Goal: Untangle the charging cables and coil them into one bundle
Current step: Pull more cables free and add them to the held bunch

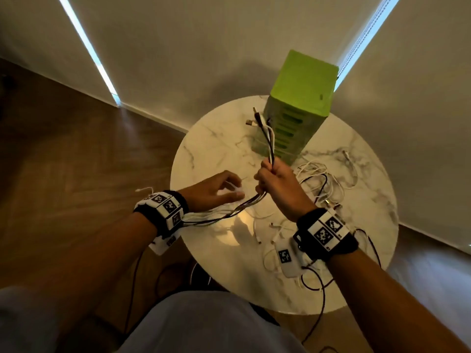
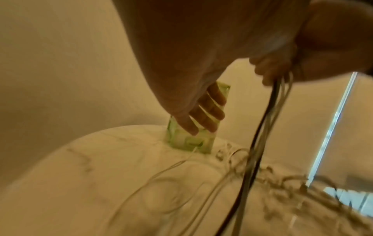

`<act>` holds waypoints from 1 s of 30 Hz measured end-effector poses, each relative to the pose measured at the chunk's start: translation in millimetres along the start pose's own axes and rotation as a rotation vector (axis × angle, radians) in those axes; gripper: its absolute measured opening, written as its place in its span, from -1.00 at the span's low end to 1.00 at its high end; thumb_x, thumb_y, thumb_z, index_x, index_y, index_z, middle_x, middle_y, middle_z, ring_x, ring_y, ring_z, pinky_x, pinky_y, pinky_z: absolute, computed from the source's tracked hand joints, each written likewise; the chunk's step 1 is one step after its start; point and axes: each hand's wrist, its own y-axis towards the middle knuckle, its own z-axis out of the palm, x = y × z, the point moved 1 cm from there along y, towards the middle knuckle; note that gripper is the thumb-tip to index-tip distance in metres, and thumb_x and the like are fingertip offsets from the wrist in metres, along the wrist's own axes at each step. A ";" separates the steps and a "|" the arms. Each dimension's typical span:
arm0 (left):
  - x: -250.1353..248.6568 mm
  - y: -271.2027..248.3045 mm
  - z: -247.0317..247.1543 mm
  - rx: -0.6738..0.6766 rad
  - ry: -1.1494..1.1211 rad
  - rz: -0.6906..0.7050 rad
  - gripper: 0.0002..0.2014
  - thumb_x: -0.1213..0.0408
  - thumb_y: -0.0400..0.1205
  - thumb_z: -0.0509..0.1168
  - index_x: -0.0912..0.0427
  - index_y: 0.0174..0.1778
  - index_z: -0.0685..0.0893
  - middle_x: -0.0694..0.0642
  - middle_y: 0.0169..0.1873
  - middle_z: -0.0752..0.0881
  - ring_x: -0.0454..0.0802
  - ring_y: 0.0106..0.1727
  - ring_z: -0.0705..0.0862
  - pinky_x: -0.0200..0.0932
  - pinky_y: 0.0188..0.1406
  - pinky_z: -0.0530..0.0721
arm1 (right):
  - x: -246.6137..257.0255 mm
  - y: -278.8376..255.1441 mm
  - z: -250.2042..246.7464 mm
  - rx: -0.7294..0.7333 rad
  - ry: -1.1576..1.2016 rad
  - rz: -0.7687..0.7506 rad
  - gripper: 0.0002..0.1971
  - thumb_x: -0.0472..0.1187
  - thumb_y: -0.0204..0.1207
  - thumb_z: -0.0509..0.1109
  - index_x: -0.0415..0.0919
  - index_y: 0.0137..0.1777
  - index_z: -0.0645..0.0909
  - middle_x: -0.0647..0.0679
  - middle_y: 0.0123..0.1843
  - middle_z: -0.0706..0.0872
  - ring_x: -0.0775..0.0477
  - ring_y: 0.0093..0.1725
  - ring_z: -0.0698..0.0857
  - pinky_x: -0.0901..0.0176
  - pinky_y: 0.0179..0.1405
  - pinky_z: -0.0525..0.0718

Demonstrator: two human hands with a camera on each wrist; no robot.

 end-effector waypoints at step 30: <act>-123.8 204.2 87.6 0.116 -0.266 -0.199 -0.75 0.13 0.77 0.16 -0.01 -0.25 0.37 -0.07 -0.45 0.30 -0.14 -0.51 0.28 -0.17 -0.48 0.24 | -173.2 87.0 -278.8 -0.418 -0.517 0.450 -0.68 -0.19 0.61 0.41 -0.36 0.27 0.58 -0.35 0.29 0.64 -0.35 0.17 0.65 -0.05 0.06 0.57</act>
